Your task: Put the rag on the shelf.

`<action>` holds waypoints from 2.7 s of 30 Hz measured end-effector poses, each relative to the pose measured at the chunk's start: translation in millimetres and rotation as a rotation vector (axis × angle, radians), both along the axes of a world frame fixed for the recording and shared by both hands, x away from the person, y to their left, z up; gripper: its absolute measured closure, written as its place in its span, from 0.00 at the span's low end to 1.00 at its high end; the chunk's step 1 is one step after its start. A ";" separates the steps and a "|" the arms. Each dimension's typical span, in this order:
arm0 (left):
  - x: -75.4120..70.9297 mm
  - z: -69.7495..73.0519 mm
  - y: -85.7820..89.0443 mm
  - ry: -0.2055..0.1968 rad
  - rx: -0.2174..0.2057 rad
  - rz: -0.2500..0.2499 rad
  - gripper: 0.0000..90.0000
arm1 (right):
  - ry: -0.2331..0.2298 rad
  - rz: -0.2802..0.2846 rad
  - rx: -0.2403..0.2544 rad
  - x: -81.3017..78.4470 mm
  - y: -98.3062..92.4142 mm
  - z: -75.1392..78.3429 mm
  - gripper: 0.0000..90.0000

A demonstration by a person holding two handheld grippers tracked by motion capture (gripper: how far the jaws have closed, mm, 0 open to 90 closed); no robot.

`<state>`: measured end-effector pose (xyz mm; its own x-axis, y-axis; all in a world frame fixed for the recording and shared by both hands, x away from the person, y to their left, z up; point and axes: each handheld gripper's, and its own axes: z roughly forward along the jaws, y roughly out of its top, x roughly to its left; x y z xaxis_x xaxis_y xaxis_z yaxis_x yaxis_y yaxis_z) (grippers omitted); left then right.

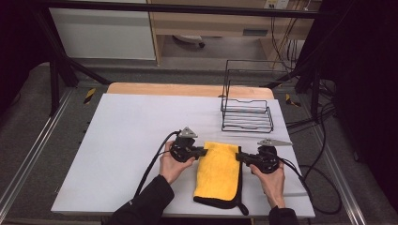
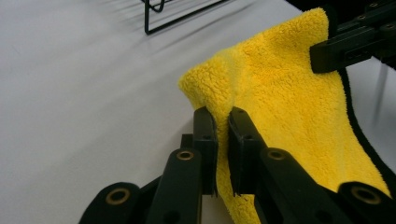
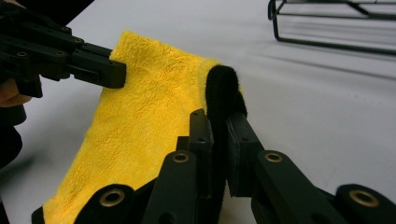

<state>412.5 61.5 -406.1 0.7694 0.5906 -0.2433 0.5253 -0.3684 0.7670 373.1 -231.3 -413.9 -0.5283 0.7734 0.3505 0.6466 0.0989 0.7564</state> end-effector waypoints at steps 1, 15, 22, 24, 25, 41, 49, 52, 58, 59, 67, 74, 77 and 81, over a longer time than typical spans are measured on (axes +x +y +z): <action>-1.5 2.5 1.0 -0.004 -0.011 0.004 0.92 | -0.022 0.002 -0.006 -1.6 0.8 4.5 0.92; -19.7 34.1 6.8 -0.121 -0.060 0.013 0.92 | -0.152 0.000 -0.020 -14.2 5.3 38.6 0.92; -24.0 51.2 8.2 -0.191 -0.083 0.027 0.92 | -0.223 -0.010 -0.021 -18.0 6.4 57.6 0.93; -24.5 55.8 8.8 -0.207 -0.092 0.031 0.92 | -0.241 -0.014 -0.022 -18.2 6.4 63.1 0.93; -24.8 58.0 9.0 -0.213 -0.098 0.034 0.92 | -0.250 -0.016 -0.023 -18.4 6.6 66.1 0.93; -22.2 87.2 7.0 -0.311 -0.160 0.069 0.92 | -0.389 -0.046 -0.046 -20.4 6.7 101.2 0.93; -19.4 99.5 3.8 -0.367 -0.185 0.081 0.92 | -0.452 -0.071 -0.038 -21.7 5.3 112.0 0.93; -18.5 103.0 2.5 -0.385 -0.196 0.085 0.92 | -0.471 -0.079 -0.037 -22.2 4.9 116.5 0.93; -15.1 112.9 0.3 -0.414 -0.226 0.094 0.92 | -0.507 -0.093 -0.034 -21.3 4.0 127.9 0.93; -14.4 115.1 -0.3 -0.420 -0.229 0.097 0.92 | -0.507 -0.093 -0.034 -21.3 4.0 127.9 0.93; -8.7 132.9 -5.7 -0.458 -0.256 0.106 0.92 | -0.549 -0.120 -0.030 -17.7 1.9 145.8 0.93; -3.3 149.5 -12.5 -0.485 -0.286 0.113 0.92 | -0.591 -0.144 -0.022 -14.5 -2.2 163.2 0.93; -1.9 156.6 -16.2 -0.500 -0.299 0.114 0.92 | -0.613 -0.156 -0.021 -14.3 -4.4 171.0 0.93; 0.1 165.7 -20.5 -0.520 -0.315 0.115 0.92 | -0.638 -0.168 -0.021 -14.6 -7.7 180.5 0.93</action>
<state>412.5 40.9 -240.5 0.7698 0.6376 -0.0301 0.0765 -0.0453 0.9960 358.5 -239.0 -233.4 -0.4986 0.8668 -0.0077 0.0803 0.0550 0.9953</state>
